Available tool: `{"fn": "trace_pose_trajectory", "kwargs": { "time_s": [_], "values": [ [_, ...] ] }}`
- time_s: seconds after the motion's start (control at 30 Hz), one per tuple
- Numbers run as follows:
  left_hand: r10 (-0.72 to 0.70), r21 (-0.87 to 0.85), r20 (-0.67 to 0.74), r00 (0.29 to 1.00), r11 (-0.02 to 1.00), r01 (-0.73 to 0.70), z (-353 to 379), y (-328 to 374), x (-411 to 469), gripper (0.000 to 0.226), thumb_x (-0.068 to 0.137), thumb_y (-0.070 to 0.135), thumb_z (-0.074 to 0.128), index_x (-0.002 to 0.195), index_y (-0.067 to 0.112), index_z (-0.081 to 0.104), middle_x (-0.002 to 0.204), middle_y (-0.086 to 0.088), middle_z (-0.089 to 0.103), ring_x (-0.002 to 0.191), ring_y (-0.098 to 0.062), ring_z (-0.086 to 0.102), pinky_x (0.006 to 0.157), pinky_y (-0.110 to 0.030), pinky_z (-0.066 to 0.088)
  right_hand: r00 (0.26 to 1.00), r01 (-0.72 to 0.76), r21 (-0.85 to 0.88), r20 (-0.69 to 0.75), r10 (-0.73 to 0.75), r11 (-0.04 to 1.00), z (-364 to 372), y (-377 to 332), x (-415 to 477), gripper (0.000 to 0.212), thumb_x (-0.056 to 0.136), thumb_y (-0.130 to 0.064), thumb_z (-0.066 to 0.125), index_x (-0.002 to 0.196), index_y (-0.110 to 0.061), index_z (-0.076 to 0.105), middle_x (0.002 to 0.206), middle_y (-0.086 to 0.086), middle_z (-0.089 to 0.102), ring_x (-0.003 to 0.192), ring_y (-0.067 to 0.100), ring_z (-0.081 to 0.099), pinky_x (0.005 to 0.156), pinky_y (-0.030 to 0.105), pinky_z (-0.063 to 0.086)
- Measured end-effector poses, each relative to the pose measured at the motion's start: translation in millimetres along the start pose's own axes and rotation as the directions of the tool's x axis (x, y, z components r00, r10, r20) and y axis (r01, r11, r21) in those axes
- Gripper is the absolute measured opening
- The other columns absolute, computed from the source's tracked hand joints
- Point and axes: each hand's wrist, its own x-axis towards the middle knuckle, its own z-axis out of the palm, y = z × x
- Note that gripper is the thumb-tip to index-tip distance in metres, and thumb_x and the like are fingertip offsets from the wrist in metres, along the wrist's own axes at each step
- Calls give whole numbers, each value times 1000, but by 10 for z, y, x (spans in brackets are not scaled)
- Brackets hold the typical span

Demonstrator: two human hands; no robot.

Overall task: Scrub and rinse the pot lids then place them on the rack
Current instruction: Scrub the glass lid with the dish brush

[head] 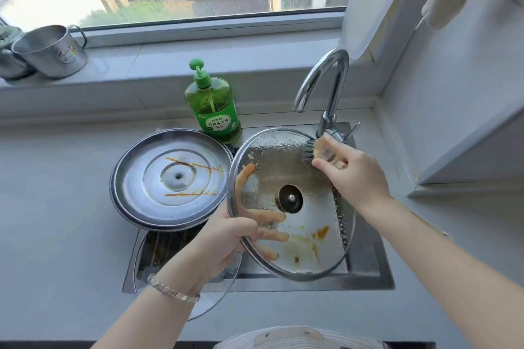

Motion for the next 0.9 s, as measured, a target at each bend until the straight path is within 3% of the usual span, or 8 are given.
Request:
{"fn": "trace_pose_trajectory", "kwargs": {
  "time_s": [0.1,0.2,0.3,0.43,0.6,0.73,0.83,0.9],
  "values": [
    [8,75,-20,1000,997,-7,-21,12,2,101,58,-11,43,131,59,31,106,-27,67,90,-47,66,59,-45,58,997,-64,46,-38,66,997,74,-14,-130,55,82,-44,66,133,-41,46,62,-16,46,74,15,47,65,28,40],
    [-14,87,22,1000,996,12,59,6,19,97,59,-11,42,124,60,35,108,-29,65,92,-48,65,62,-48,58,999,12,147,-52,-5,989,144,-248,-48,57,82,-42,66,135,-36,46,59,-16,40,71,14,43,66,28,39],
    [2,26,23,1000,1000,-3,51,52,-2,102,57,-13,40,132,57,31,108,-32,64,92,-51,63,60,-48,58,997,49,75,-62,-45,996,77,-327,14,56,82,-44,66,134,-39,46,64,-12,49,75,16,49,68,31,43],
    [55,80,-45,997,995,-52,5,126,-29,105,57,-10,44,136,55,25,103,-29,67,89,-49,65,58,-47,58,995,-83,47,-46,85,995,32,-64,-65,55,82,-45,64,134,-40,46,66,-15,45,79,16,49,66,27,37],
    [55,101,-50,997,994,-50,111,89,45,104,57,-11,44,136,54,26,103,-31,66,85,-47,66,57,-45,58,996,-71,176,-38,79,982,51,-134,-30,55,83,-40,66,134,-36,46,56,-12,39,59,7,41,56,24,35],
    [107,88,-131,986,992,-96,74,116,96,105,56,-9,46,140,50,24,103,-33,64,82,-46,66,55,-44,58,990,-102,50,107,96,994,53,61,-319,55,82,-41,65,134,-40,46,52,-14,35,58,9,38,57,28,33],
    [112,183,-165,980,980,-81,56,94,87,105,55,-6,51,140,50,25,106,-29,65,84,-42,68,57,-42,57,962,-95,76,264,72,993,157,142,-571,56,80,-43,66,133,-40,47,53,-15,39,63,9,38,62,28,34],
    [91,238,-158,983,970,-52,88,58,52,106,54,-5,57,137,52,26,109,-24,65,87,-41,68,58,-42,58,969,-150,99,214,127,984,129,225,-440,55,81,-40,67,133,-37,47,56,-14,39,60,7,38,59,24,34]
  ]
}}
